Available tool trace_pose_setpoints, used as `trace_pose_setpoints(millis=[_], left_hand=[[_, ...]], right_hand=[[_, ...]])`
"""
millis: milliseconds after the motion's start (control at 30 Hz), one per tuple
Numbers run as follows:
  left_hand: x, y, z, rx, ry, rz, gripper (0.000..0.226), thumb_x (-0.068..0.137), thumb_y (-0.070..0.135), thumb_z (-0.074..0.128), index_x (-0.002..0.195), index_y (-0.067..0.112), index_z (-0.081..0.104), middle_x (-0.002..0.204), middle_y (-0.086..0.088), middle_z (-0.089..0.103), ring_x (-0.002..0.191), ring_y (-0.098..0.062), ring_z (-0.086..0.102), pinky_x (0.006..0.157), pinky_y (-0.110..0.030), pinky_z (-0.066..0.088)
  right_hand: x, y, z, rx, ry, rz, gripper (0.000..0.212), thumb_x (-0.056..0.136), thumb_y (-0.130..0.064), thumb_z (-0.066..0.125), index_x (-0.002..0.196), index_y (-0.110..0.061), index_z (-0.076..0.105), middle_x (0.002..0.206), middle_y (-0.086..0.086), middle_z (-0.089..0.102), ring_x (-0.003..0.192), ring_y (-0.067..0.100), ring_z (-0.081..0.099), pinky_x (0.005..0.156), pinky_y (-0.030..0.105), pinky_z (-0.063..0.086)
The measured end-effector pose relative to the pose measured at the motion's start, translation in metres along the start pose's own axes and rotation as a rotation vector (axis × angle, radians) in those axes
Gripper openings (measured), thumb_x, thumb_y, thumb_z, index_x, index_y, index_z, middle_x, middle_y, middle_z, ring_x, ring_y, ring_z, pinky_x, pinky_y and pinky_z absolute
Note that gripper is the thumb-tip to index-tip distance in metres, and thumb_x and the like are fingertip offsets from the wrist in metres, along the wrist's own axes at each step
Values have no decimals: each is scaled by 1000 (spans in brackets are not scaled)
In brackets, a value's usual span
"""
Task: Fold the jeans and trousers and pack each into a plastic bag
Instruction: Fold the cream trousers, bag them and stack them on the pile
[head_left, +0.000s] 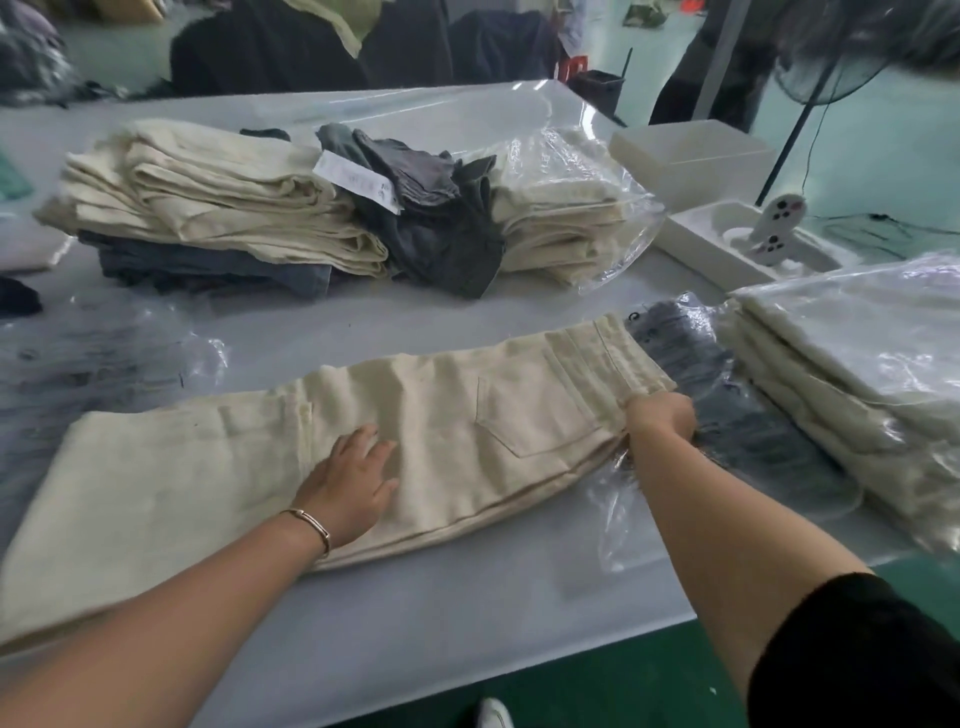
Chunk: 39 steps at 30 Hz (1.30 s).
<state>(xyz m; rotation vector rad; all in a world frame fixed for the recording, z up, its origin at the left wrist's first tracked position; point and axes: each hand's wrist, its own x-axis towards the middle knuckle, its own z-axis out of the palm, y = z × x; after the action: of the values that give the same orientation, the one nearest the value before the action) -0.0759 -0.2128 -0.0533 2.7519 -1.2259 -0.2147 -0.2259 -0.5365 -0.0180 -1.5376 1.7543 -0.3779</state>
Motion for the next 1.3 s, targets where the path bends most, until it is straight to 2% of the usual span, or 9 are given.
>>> trace_pose_setpoints(millis=[200,367,500,667,900,1033,1133,1200,1300], left_hand=[[10,29,0,64,-20,18,46,93,35,47,137,22,43,153,-6,22,138,-23,24,108,-36,34],[-3,18,-4,63,-10,6,43,93,30,45,135,21,48,152,-6,24,137,-23,27,108,-37,34],[-26,-15,-17,-39,105,-102,40,90,24,51,130,19,54,149,-3,33,134,-23,32,106,-35,37],[-63,-82,-33,-119,229,-397,37,87,17,57,123,15,61,143,-6,41,130,-26,38,106,-35,36],[-103,-156,-30,-267,47,-486,20,90,24,60,106,20,70,120,4,64,117,-17,53,101,-27,39],[-107,-172,-47,-693,182,-594,22,95,32,54,94,18,70,103,1,71,101,-17,63,87,-29,45],[-109,-190,-75,-1289,245,-763,41,99,44,39,97,14,66,100,-8,70,90,-21,65,78,-32,48],[-113,-210,-87,-1601,203,-854,62,97,58,29,105,7,62,99,-16,71,88,-27,67,75,-37,52],[-123,-242,-89,-1851,87,-857,76,90,70,30,106,5,66,93,-17,73,84,-29,71,70,-40,57]], right_hand=[[3,0,5,90,-129,47,53,89,-22,58,133,4,44,132,19,53,114,29,57,74,30,43],[-1,10,18,181,-172,-89,32,87,-22,58,108,2,62,107,20,64,90,35,62,68,30,43],[-2,4,20,148,-88,-128,25,79,-26,65,72,-8,50,77,10,55,63,25,50,64,34,44],[-18,-29,23,451,-188,-37,24,70,-23,70,81,-6,58,71,8,55,57,23,49,52,27,42],[-135,-106,41,752,-397,-342,20,71,-18,72,64,-20,53,58,-4,51,51,9,47,44,20,36],[-231,-133,63,790,-465,-643,23,74,-17,69,57,-20,54,43,-14,45,44,1,36,45,20,31],[-309,-127,104,712,-434,-914,8,79,-21,68,75,-19,61,61,-13,53,50,-1,43,50,15,35],[-360,-106,141,452,-400,-1185,20,85,-26,65,99,-11,65,90,0,64,73,1,58,64,8,43],[-409,-56,201,-259,-590,-1494,55,85,-43,59,123,-4,53,130,13,49,119,32,48,98,36,41]])
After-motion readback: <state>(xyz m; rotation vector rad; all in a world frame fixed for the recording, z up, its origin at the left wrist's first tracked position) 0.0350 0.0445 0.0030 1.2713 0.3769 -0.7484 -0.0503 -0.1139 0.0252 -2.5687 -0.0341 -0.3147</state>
